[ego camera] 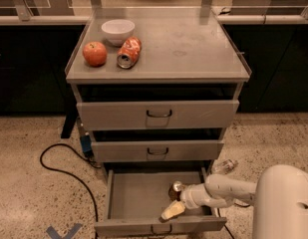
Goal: Pick orange can from bottom drawer and place on counter
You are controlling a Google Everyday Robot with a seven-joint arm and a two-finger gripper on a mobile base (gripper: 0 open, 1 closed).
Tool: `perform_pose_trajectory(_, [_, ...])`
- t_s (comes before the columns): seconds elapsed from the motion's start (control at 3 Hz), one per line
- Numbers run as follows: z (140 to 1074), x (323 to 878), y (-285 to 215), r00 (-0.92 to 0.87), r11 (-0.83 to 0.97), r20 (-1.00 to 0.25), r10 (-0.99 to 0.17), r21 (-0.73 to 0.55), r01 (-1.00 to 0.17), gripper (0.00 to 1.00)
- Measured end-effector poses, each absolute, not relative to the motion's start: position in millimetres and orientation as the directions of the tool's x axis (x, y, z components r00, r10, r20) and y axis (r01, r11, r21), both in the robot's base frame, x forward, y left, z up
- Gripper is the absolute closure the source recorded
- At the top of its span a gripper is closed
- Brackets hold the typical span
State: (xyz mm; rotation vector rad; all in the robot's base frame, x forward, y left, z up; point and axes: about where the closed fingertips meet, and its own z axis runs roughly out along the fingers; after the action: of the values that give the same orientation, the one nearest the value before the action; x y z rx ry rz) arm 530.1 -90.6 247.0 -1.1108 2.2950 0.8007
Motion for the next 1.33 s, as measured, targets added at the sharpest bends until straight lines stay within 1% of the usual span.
perform_pose_trajectory(0.33, [247.1, 530.1, -90.7, -0.565, 0.503, -0.624, -0.54, 0.299, -0.811, 0.0])
perform_pose_trajectory(0.67, [237.8, 540.7, -91.7, -0.575, 0.547, -0.62, -0.533, 0.266, -0.794, 0.0])
perform_pose_trajectory(1.0, [222.9, 568.2, -98.1, -0.603, 0.649, -0.628, -0.492, 0.197, -0.735, 0.0])
perform_pose_trajectory(1.33, [220.4, 583.1, -109.3, -0.6, 0.69, -0.634, -0.488, 0.14, -0.71, 0.0])
